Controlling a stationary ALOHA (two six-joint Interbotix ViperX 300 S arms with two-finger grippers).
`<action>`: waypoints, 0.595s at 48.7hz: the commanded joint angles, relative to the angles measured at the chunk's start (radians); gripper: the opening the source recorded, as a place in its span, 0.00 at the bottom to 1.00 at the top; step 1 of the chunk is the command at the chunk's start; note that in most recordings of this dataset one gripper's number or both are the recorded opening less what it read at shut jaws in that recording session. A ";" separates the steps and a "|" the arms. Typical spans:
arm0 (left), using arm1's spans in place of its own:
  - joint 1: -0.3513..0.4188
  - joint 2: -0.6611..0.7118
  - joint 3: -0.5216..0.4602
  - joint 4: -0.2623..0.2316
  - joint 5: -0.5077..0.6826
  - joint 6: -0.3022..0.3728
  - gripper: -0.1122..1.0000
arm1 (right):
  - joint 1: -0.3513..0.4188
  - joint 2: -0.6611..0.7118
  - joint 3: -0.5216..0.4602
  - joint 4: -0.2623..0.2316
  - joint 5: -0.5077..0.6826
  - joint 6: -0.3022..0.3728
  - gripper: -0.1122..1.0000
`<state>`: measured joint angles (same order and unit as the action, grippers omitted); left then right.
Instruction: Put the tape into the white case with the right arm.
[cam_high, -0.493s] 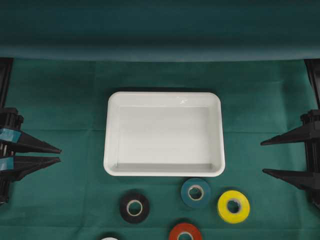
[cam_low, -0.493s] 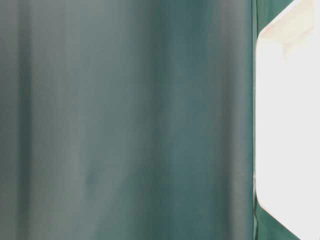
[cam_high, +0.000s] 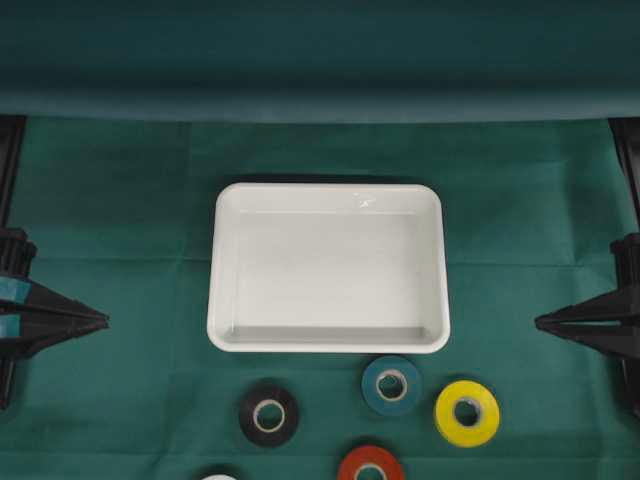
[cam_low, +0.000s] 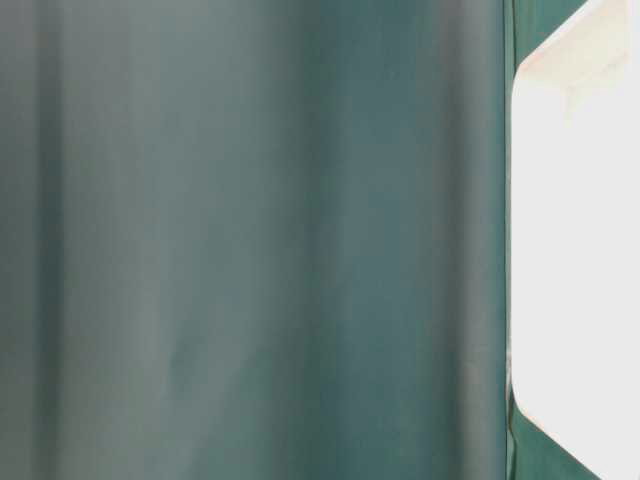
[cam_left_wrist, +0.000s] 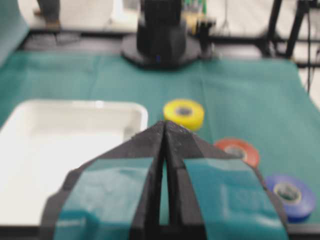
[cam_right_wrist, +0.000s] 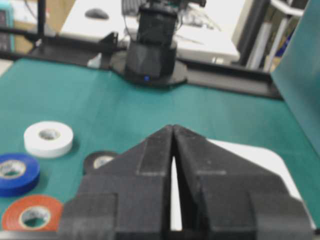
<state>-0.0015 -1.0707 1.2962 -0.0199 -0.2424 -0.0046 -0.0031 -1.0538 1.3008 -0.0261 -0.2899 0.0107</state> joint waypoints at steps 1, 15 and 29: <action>-0.003 -0.017 0.009 -0.003 0.026 0.003 0.10 | -0.002 0.003 -0.002 -0.003 -0.002 0.002 0.02; -0.005 -0.153 0.107 -0.003 0.086 0.009 0.10 | -0.002 -0.012 0.025 -0.003 0.006 0.002 0.02; -0.006 -0.202 0.130 -0.003 0.155 0.008 0.10 | -0.002 -0.002 0.018 -0.003 0.040 0.002 0.02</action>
<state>-0.0046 -1.2809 1.4389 -0.0215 -0.0951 0.0031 -0.0031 -1.0677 1.3376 -0.0276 -0.2470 0.0123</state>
